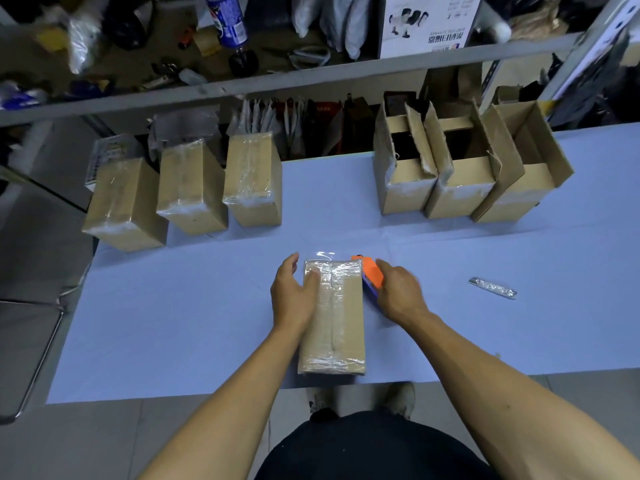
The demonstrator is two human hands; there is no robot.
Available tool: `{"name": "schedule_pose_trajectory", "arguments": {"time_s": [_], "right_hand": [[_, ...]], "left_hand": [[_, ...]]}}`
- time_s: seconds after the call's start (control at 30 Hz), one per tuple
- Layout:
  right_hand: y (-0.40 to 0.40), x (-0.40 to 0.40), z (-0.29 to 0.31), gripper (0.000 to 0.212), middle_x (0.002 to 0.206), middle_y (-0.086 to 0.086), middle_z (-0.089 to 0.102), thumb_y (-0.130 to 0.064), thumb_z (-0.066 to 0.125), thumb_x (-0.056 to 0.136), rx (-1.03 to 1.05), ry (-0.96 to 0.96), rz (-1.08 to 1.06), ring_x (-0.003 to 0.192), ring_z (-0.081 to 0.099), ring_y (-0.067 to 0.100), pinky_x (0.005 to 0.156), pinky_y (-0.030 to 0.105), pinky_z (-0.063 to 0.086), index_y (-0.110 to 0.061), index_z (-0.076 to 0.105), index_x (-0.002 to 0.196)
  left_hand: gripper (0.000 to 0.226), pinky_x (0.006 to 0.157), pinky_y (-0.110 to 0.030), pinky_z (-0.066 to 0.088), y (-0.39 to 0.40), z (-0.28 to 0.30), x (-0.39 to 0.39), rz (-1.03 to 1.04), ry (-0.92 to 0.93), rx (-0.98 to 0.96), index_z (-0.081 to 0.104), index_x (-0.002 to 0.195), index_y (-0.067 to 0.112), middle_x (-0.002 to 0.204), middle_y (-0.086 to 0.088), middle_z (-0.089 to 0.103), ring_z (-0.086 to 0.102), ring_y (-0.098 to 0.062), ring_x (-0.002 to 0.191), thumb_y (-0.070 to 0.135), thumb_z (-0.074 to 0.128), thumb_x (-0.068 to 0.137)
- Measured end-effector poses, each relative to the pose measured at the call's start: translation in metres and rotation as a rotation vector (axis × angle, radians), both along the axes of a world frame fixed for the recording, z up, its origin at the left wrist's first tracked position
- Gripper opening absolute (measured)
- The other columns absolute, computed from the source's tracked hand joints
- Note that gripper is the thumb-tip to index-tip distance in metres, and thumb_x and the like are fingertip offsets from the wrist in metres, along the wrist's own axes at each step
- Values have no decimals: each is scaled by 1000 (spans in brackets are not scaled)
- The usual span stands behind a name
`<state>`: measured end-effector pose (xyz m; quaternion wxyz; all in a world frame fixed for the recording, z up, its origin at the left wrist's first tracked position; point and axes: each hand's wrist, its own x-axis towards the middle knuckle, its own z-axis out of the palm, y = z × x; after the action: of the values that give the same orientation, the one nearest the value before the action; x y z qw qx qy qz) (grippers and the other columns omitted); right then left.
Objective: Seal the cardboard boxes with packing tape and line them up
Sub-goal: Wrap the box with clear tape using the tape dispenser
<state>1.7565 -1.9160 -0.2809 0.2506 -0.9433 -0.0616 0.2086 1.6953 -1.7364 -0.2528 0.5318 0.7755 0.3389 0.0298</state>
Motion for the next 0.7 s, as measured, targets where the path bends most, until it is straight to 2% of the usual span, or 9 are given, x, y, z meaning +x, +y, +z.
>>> {"name": "schedule_pose_trajectory", "arguments": {"time_s": [0.07, 0.13, 0.23, 0.3, 0.33, 0.37, 0.43, 0.57, 0.7], "right_hand": [[3, -3, 7, 44, 118, 16, 66, -9, 51, 91, 76, -33, -205, 111, 59, 36, 83, 37, 45, -10, 54, 136], [6, -5, 15, 34, 115, 9, 70, -11, 50, 92, 196, -65, -351, 110, 61, 31, 85, 35, 46, -12, 64, 123], [15, -9, 26, 25, 108, -1, 74, -17, 54, 94, 332, -47, -345, 104, 64, 21, 83, 28, 45, -17, 75, 107], [23, -11, 28, 23, 101, 2, 75, -22, 56, 96, 430, -31, -345, 96, 67, 20, 80, 29, 46, -13, 76, 100], [27, -11, 26, 23, 98, 8, 74, -23, 56, 96, 459, -44, -345, 93, 66, 24, 80, 32, 48, -8, 74, 96], [30, -12, 22, 24, 96, 13, 73, -23, 57, 96, 472, -52, -353, 92, 65, 27, 81, 35, 49, -4, 72, 95], [37, -13, 18, 25, 95, 12, 73, -23, 59, 94, 510, -30, -406, 90, 67, 27, 83, 39, 52, -2, 72, 94], [47, -15, 16, 20, 96, -3, 76, -32, 68, 87, 576, 41, -603, 96, 69, 15, 91, 39, 53, -14, 77, 92], [54, -20, 16, 16, 74, -7, 71, -27, 75, 81, 649, 66, -648, 80, 65, 13, 83, 40, 51, -16, 67, 72]], "left_hand": [[46, 97, -19, 37, 0, 0, 5, 19, 8, 0, 52, 138, 18, 140, 2, 55, 51, -12, 128, 20, 64, 93], [43, 90, -19, 40, -1, 1, 9, 78, 24, -13, 56, 134, 16, 135, -1, 59, 56, -14, 123, 19, 66, 92], [35, 85, -20, 43, -3, 3, 12, 176, 22, -46, 63, 123, 14, 124, -2, 64, 62, -15, 113, 22, 68, 90], [12, 73, -14, 44, -5, 1, 10, 154, 25, -36, 69, 102, 22, 98, 8, 67, 61, -12, 93, 22, 66, 91], [9, 66, -11, 42, -7, 4, 9, 127, 14, -30, 66, 87, 28, 84, 13, 63, 58, -11, 84, 21, 64, 91], [18, 61, -8, 40, -7, 3, 9, 105, 3, -17, 61, 77, 31, 76, 16, 60, 55, -10, 78, 20, 63, 91], [20, 63, -12, 42, -5, 2, 10, 100, 11, -42, 61, 75, 33, 75, 18, 61, 57, -9, 77, 21, 62, 91], [11, 72, -22, 45, -4, -5, 6, 189, 15, -101, 69, 79, 25, 82, 14, 69, 64, -12, 84, 24, 66, 89], [14, 71, -24, 50, -6, -10, -9, 300, -44, -190, 69, 75, 21, 80, 9, 71, 65, -13, 81, 23, 70, 88]]}}
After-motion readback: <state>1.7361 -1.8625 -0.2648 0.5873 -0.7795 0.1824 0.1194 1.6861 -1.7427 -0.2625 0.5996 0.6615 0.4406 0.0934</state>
